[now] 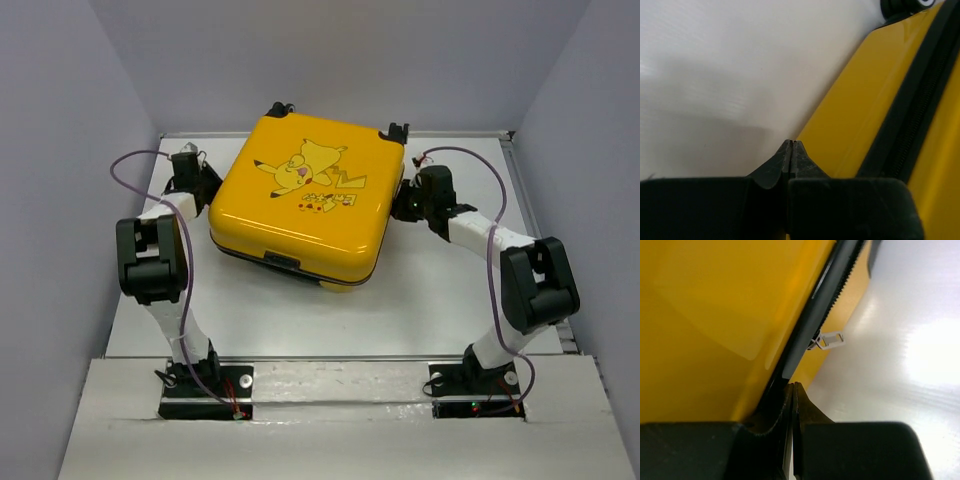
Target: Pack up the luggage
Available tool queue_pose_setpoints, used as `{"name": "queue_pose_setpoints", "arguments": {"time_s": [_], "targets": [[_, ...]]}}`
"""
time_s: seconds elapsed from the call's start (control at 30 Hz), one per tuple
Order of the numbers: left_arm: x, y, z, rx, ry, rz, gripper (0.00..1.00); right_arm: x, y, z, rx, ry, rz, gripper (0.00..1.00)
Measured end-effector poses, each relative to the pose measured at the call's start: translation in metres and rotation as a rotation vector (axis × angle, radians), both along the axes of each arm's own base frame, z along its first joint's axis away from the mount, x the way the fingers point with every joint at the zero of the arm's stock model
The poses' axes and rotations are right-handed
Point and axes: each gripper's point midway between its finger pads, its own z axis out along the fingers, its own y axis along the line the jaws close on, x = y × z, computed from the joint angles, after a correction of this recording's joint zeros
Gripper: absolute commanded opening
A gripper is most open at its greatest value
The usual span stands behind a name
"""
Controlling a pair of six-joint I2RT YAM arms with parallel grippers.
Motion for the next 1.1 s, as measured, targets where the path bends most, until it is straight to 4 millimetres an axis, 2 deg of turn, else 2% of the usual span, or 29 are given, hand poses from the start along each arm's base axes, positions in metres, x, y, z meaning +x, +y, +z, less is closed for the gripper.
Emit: {"name": "queue_pose_setpoints", "arguments": {"time_s": [0.13, 0.2, 0.3, 0.33, 0.37, 0.4, 0.53, 0.57, 0.6, 0.63, 0.67, 0.7, 0.73, 0.8, 0.87, 0.9, 0.97, 1.0, 1.03, 1.1], "targets": [[-0.024, 0.007, 0.025, 0.017, -0.034, 0.058, 0.06, 0.016, 0.000, 0.002, -0.013, -0.009, -0.005, 0.09], [-0.024, 0.009, 0.041, 0.025, -0.063, 0.068, 0.06, 0.018, 0.000, 0.001, -0.022, -0.002, -0.001, 0.10], [-0.023, 0.011, 0.062, 0.029, -0.088, 0.084, 0.06, 0.020, -0.001, 0.003, -0.045, 0.019, 0.010, 0.26], [-0.023, 0.011, 0.070, 0.023, -0.101, 0.087, 0.06, 0.021, -0.001, 0.003, -0.055, 0.028, 0.014, 0.41], [-0.023, 0.008, 0.077, 0.018, -0.114, 0.086, 0.06, 0.022, -0.002, 0.003, -0.062, 0.031, 0.017, 0.50], [-0.024, 0.006, 0.084, 0.012, -0.126, 0.083, 0.06, 0.024, -0.006, 0.003, -0.080, 0.036, 0.008, 0.64], [-0.028, 0.000, 0.112, -0.005, -0.182, 0.080, 0.07, 0.025, -0.025, -0.001, -0.124, 0.058, -0.031, 0.85], [-0.029, -0.002, 0.119, -0.011, -0.193, 0.077, 0.08, 0.025, -0.028, -0.001, -0.127, 0.063, -0.035, 0.86], [-0.029, -0.004, 0.125, -0.016, -0.198, 0.075, 0.18, 0.025, -0.031, -0.002, -0.139, 0.067, -0.042, 0.87], [-0.028, -0.003, 0.130, -0.014, -0.205, 0.079, 0.27, 0.024, -0.033, -0.003, -0.146, 0.072, -0.045, 0.87], [-0.026, -0.001, 0.137, -0.008, -0.212, 0.089, 0.46, 0.022, -0.034, -0.002, -0.150, 0.074, -0.047, 0.86], [-0.024, 0.001, 0.144, -0.005, -0.221, 0.097, 0.57, 0.020, -0.034, 0.000, -0.151, 0.075, -0.046, 0.84], [-0.022, 0.005, 0.154, 0.008, -0.230, 0.116, 0.66, 0.019, -0.035, 0.002, -0.152, 0.074, -0.047, 0.79], [-0.017, 0.014, 0.178, 0.030, -0.277, 0.146, 0.75, 0.010, -0.035, 0.016, -0.136, 0.041, -0.046, 0.70], [-0.019, 0.022, 0.221, 0.052, -0.364, 0.179, 0.77, -0.007, -0.032, 0.031, -0.098, 0.000, -0.029, 0.56], [-0.025, 0.024, 0.245, 0.060, -0.415, 0.191, 0.78, -0.018, -0.029, 0.043, -0.072, -0.033, -0.013, 0.45], [-0.043, 0.018, 0.290, 0.082, -0.516, 0.189, 0.78, -0.034, -0.022, 0.058, -0.027, -0.092, 0.014, 0.34], [-0.060, 0.003, 0.318, 0.091, -0.588, 0.168, 0.75, -0.040, -0.020, 0.063, -0.011, -0.110, 0.022, 0.25], [-0.072, -0.009, 0.334, 0.092, -0.630, 0.149, 0.72, -0.050, -0.018, 0.067, 0.004, -0.126, 0.034, 0.15], [-0.121, -0.059, 0.375, 0.058, -0.761, 0.030, 0.64, -0.062, -0.017, 0.070, 0.020, -0.143, 0.050, 0.09]]}}
